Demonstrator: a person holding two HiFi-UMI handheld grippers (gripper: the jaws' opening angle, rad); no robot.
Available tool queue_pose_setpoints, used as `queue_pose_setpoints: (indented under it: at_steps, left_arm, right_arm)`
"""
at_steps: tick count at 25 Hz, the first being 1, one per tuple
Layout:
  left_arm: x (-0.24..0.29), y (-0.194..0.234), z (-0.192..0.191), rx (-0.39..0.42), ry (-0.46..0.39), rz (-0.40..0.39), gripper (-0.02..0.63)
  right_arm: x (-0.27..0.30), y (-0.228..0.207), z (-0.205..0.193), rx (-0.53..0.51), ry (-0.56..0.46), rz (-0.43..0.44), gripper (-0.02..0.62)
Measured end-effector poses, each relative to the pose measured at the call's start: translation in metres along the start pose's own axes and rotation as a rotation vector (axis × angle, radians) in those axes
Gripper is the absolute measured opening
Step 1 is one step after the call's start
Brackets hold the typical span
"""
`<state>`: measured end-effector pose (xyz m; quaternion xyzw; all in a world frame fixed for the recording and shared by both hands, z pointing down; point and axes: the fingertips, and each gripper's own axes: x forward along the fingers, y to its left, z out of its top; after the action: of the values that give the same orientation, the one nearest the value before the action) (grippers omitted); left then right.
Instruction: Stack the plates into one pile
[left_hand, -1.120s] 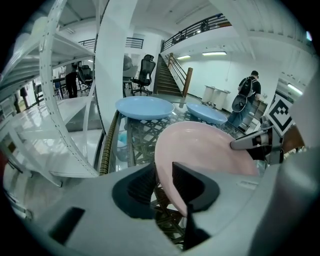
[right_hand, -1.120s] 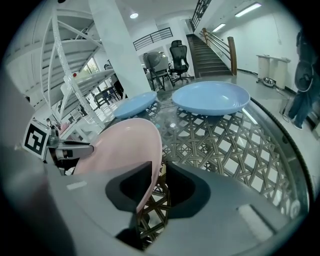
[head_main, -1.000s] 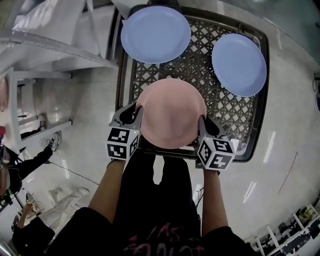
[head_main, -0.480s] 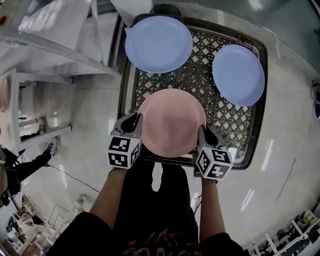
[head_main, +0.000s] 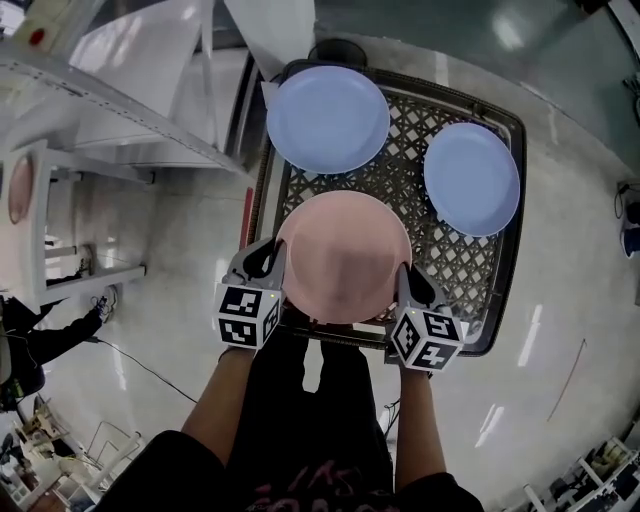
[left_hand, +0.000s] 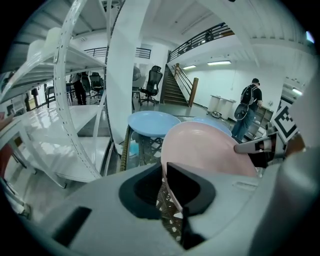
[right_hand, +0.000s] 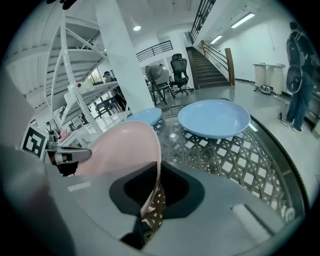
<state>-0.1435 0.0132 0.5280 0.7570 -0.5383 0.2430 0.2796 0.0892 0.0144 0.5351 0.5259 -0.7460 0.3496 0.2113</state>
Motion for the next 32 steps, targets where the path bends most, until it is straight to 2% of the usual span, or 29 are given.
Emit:
queue_pose_setpoints:
  at_steps: [14,32]
  left_arm:
    - [-0.017,0.026,0.042,-0.003,-0.062,0.024,0.026]
    - [0.023,0.058,0.098,0.001,-0.110,0.044,0.025]
  right_arm:
    - [0.003,0.030,0.044,-0.028,-0.045,0.024,0.032]
    - [0.052,0.031,0.106,-0.057,-0.069,0.053,0.034]
